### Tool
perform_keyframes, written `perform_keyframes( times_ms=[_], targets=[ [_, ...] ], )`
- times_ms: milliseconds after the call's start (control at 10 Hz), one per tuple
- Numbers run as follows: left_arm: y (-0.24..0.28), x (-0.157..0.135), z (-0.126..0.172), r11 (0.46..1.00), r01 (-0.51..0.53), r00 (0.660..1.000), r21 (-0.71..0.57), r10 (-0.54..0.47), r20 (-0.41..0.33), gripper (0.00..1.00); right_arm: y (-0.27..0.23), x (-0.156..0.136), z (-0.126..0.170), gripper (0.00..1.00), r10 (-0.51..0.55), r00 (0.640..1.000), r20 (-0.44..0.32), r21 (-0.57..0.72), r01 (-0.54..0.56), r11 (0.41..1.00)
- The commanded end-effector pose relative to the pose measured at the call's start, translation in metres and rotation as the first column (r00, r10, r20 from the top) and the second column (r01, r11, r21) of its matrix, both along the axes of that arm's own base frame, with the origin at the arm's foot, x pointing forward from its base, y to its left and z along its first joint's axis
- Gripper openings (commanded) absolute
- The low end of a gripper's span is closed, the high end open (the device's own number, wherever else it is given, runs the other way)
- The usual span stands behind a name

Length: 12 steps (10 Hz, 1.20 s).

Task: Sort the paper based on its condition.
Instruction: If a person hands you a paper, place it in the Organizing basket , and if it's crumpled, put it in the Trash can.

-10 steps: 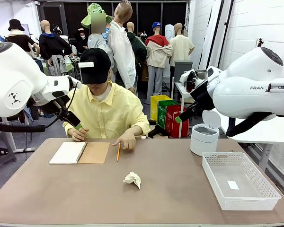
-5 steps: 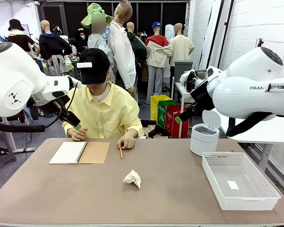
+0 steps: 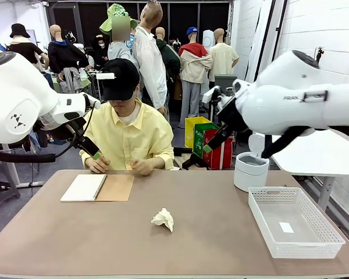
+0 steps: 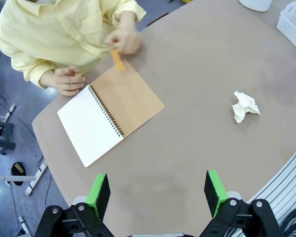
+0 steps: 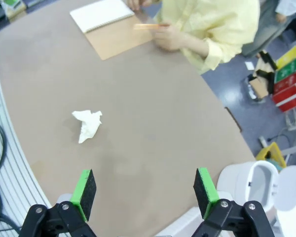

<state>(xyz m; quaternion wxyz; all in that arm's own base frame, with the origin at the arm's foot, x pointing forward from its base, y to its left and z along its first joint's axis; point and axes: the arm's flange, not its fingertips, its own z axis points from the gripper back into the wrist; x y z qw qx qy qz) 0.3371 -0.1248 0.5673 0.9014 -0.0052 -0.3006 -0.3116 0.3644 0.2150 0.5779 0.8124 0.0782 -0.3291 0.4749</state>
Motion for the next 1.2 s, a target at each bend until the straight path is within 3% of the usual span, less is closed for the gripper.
perform_keyframes(
  times_ms=[0,500,1100],
  targets=[
    [0.001,0.000,0.000,1.000,0.000,1.000,0.001,0.000,0.002,1.00,0.027,0.021,-0.002,1.00,0.076,0.997,-0.020,-0.090,-0.077,0.993],
    [0.001,0.000,0.000,1.000,0.000,1.000,0.001,0.000,0.002,1.00,0.085,0.024,-0.053,1.00,0.157,0.984,-0.087,-0.195,-0.171,0.966],
    [0.001,0.000,0.000,1.000,0.000,1.000,0.001,0.000,0.002,1.00,0.086,0.020,-0.055,1.00,0.140,0.986,-0.089,-0.160,-0.153,0.975]
  ],
)
